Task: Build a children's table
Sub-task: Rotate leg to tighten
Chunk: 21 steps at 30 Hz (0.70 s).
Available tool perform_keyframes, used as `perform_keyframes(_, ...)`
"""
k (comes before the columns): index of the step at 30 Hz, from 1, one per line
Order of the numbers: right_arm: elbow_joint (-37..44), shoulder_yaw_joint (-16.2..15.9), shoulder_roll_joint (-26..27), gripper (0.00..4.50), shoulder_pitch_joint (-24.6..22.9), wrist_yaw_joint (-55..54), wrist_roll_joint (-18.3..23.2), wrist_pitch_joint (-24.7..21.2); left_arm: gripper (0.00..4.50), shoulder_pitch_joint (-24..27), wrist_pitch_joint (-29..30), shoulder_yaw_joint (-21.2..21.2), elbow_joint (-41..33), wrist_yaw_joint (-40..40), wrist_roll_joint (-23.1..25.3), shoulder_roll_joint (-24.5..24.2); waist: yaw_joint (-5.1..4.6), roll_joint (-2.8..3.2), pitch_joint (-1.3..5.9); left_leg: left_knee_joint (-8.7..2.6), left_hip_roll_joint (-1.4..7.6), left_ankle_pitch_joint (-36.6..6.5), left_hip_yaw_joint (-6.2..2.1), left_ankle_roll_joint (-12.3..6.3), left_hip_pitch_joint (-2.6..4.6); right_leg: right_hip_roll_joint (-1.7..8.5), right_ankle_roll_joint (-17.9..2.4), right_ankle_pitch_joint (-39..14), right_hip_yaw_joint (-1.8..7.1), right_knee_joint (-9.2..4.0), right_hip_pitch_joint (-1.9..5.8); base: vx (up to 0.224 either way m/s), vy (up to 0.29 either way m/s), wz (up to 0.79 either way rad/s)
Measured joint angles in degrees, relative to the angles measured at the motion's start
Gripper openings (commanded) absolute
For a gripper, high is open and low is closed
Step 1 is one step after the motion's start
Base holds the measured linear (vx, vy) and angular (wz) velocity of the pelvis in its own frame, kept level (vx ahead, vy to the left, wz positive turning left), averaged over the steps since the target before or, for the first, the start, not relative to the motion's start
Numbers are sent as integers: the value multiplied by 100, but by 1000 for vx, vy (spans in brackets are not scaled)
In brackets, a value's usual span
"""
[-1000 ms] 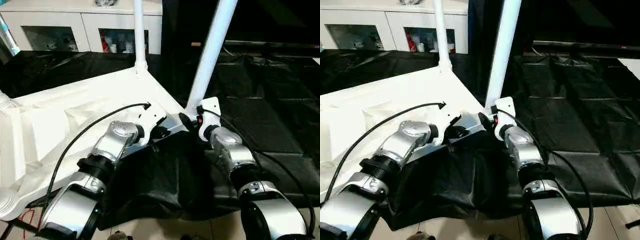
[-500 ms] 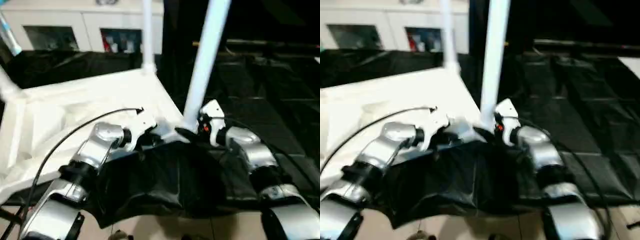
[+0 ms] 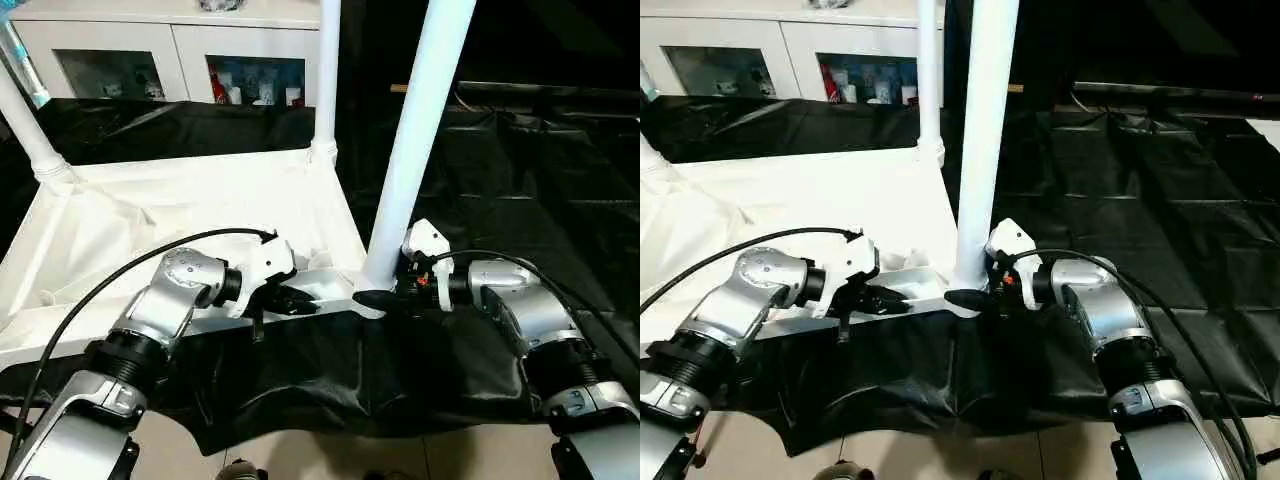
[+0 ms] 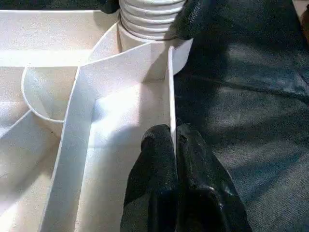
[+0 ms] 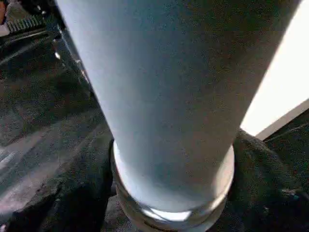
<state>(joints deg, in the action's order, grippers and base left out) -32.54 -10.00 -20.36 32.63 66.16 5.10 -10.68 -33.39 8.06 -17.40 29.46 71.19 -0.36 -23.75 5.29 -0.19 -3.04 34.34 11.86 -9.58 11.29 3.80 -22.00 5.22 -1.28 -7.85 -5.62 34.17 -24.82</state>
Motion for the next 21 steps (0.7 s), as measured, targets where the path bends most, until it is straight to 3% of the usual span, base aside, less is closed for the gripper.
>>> perform_keyframes(8, 37, 67, 140, 278, -98, -224, -9, 0, 0, -3, -2, -1, 50, -176, 19, 77, 9, 0, 0, 0, 0, 0, 0, 0, 2, 0, -1, 1, 0, 0, 1, 0, 0, 0)
perform_keyframes(16, -874, 980, 1223, 277, 152, -2881, -26, 204, 0, -503, 455, 226, 795, -1676, 245, 825, -58, -6, -1, 11, -3, 1, -1, 0, 4, 1, -2, 4, 2, 0, -3, 0, 0, 0)
perform_keyframes(21, -1522, 1331, 1755, 276, 601, -4566, -93, 349, 0, -822, 694, 361, 1239, -2483, 344, 1311, -64, -5, -1, 9, -4, 1, -1, 1, 4, 1, -2, 8, 2, 1, -3, 0, 0, 0)
